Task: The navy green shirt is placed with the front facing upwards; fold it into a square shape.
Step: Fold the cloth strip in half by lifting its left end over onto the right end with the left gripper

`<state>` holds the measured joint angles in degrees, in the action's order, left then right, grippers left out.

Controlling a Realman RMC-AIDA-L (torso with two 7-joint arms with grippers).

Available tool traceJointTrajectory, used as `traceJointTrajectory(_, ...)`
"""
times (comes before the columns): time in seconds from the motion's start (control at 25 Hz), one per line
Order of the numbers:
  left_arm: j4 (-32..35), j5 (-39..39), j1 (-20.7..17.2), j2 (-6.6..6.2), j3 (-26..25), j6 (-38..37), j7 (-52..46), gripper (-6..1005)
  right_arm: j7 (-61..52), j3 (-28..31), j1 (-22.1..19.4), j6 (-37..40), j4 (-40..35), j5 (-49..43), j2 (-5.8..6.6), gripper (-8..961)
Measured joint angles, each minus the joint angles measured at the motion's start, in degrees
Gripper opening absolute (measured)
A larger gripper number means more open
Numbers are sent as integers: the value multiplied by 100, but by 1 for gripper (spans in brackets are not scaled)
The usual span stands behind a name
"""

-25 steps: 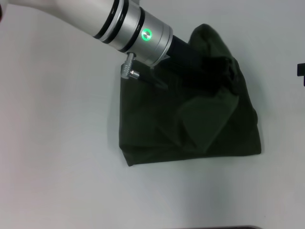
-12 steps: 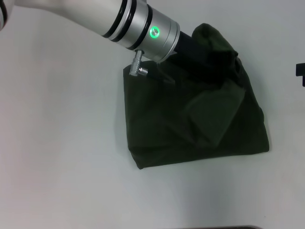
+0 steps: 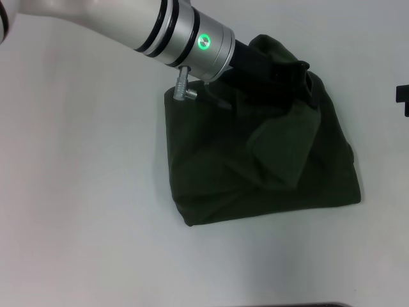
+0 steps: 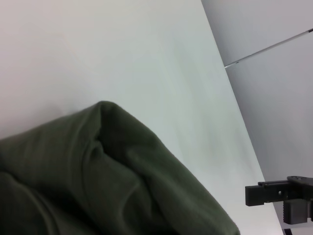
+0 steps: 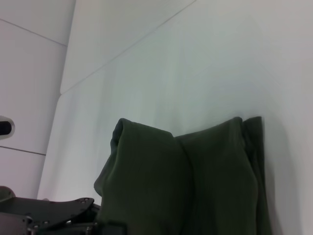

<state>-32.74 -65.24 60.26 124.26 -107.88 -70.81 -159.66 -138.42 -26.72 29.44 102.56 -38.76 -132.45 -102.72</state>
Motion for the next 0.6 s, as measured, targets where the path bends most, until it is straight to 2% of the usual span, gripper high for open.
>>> traceJointTrajectory(0.16, -30, -1, 36, 5, 65, -7, -6, 136, 0, -6, 0, -2, 0, 0, -2, 650)
traceJointTrajectory(0.28, -228, 67, 85, -14, 351, -41, -87, 141, -1, 6, 1, -24, 0, 0, -2, 650)
traceJointTrajectory(0.36, -525, 286, 119, -22, 523, -116, -241, 144, -1, 6, 1, -41, 0, 0, -2, 650)
traceJointTrajectory(0.52, -908, 645, 211, -27, 537, -292, -438, 151, -1, -14, 1, -54, 0, 0, -4, 650)
traceJointTrajectory(0.6, -1086, 883, 421, -54, 520, -442, -583, 154, -1, -15, -3, -54, 0, 0, -8, 650)
